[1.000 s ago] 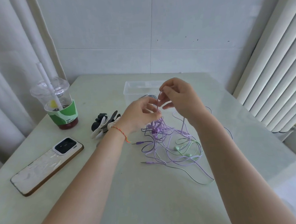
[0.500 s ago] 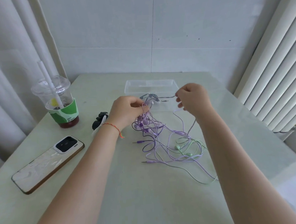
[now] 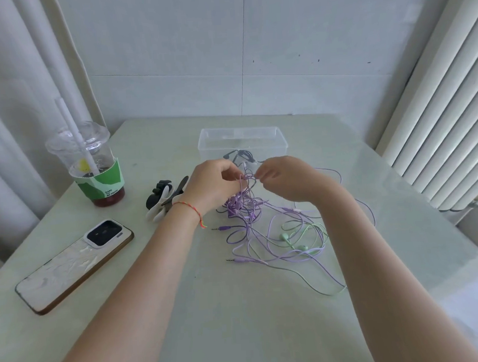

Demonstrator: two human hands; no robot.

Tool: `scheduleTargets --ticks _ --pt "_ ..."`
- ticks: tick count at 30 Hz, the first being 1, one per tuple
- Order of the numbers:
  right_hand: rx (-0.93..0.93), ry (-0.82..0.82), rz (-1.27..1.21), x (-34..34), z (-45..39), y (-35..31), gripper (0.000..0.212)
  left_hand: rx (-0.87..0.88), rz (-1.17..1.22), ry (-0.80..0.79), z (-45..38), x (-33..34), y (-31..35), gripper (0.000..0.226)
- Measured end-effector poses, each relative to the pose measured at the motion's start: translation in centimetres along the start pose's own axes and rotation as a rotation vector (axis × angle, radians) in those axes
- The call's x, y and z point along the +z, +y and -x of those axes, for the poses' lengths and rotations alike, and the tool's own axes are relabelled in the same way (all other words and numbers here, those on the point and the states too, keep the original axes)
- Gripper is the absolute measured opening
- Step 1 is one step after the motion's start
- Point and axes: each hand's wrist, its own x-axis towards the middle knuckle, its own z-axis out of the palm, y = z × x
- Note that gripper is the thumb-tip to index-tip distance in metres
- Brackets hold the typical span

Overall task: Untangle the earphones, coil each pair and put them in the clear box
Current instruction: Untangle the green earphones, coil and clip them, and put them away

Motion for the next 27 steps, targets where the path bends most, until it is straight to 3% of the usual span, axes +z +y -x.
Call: scheduleTargets --ticks 3,7,12,16,19,22,25,27 --pt "-0.035 0.018 -0.169 0.3 0.0 -0.7 0.024 0.001 -0.019 0.002 0.1 0.2 0.1 0.009" --pt "-0.04 0.055 -0.146 0.5 0.1 -0.6 0.024 0.007 -0.033 -0.016 0.1 0.0 0.3 0.008" --pt "-0.054 0.128 0.036 0.1 -0.1 -0.3 0.018 -0.064 0.004 -0.226 0.3 -0.3 0.1 0.024" --pt "-0.084 0.157 0.014 0.1 -0.1 -0.4 0.015 -0.07 -0.008 -0.365 0.4 -0.1 -0.2 0.035" --pt "-0.115 0.121 -0.113 0.2 0.0 -0.9 0.01 -0.05 -0.073 -0.368 0.3 0.1 -0.4 0.046" --pt "-0.136 0.108 -0.416 0.0 0.3 -1.4 0.009 -0.055 -0.146 -0.447 0.5 0.0 -0.7 0.054" --pt "-0.127 0.251 -0.639 0.0 -0.1 -1.5 0.018 -0.095 -0.143 -0.483 0.7 0.0 -0.7 0.051" --pt "-0.07 0.369 -0.637 0.2 -0.4 -1.4 0.019 -0.112 -0.166 -0.445 0.6 0.0 -0.8 0.065"
